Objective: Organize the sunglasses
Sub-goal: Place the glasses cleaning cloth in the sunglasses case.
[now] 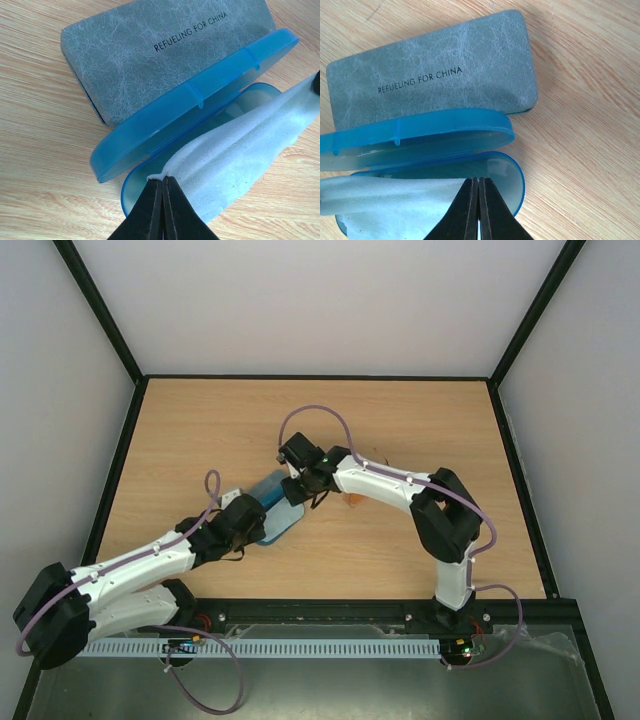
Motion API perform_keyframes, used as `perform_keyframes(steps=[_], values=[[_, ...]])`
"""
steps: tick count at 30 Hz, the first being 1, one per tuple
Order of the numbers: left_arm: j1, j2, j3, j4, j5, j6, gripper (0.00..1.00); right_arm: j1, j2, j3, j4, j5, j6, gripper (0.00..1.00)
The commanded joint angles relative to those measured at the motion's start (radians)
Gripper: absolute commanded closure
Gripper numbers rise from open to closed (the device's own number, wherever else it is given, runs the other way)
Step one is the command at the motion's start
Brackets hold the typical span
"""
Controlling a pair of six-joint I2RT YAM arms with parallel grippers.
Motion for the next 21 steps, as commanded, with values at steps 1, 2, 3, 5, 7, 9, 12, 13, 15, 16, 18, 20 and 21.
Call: perform_keyframes(steps=[1, 2, 3, 5, 7, 9, 12, 13, 15, 16, 18, 20, 21], values=[[0.01, 0.012, -0.019, -0.011, 0.003, 0.021, 0.98, -0.004, 0.036, 0.039, -0.054, 0.022, -0.011, 0.99], [0.008, 0.013, -0.02, -0.01, 0.004, 0.021, 0.98, -0.005, 0.039, 0.041, -0.054, 0.023, -0.012, 0.99], [0.009, 0.013, -0.02, -0.008, 0.005, 0.021, 0.98, -0.005, 0.041, 0.041, -0.055, 0.021, -0.012, 0.99], [0.009, 0.014, -0.023, -0.006, 0.007, 0.02, 0.98, -0.005, 0.048, 0.04, -0.053, 0.021, -0.012, 0.99], [0.009, 0.013, -0.026, -0.005, 0.009, 0.021, 0.98, -0.004, 0.054, 0.043, -0.053, 0.018, -0.012, 0.99], [0.009, 0.01, -0.03, -0.005, 0.009, 0.019, 0.98, -0.004, 0.059, 0.044, -0.052, 0.016, -0.012, 0.99], [0.009, 0.012, -0.032, -0.003, 0.013, 0.019, 0.98, -0.005, 0.062, 0.042, -0.05, 0.014, -0.012, 0.99], [0.009, 0.013, -0.033, -0.002, 0.015, 0.019, 0.98, -0.005, 0.064, 0.044, -0.049, 0.014, -0.011, 0.99], [0.009, 0.015, -0.036, 0.003, 0.017, 0.018, 0.98, -0.005, 0.069, 0.046, -0.048, 0.014, -0.01, 0.99], [0.01, 0.018, -0.036, 0.004, 0.019, 0.018, 0.98, -0.005, 0.069, 0.049, -0.048, 0.013, -0.01, 0.99], [0.009, 0.019, -0.04, 0.005, 0.018, 0.02, 0.98, -0.005, 0.077, 0.055, -0.049, 0.015, -0.011, 0.99], [0.009, 0.022, -0.044, 0.009, 0.02, 0.019, 0.98, -0.005, 0.082, 0.061, -0.05, 0.014, -0.01, 0.99], [0.01, 0.024, -0.046, 0.013, 0.021, 0.02, 0.98, -0.005, 0.083, 0.063, -0.047, 0.016, -0.01, 0.99]])
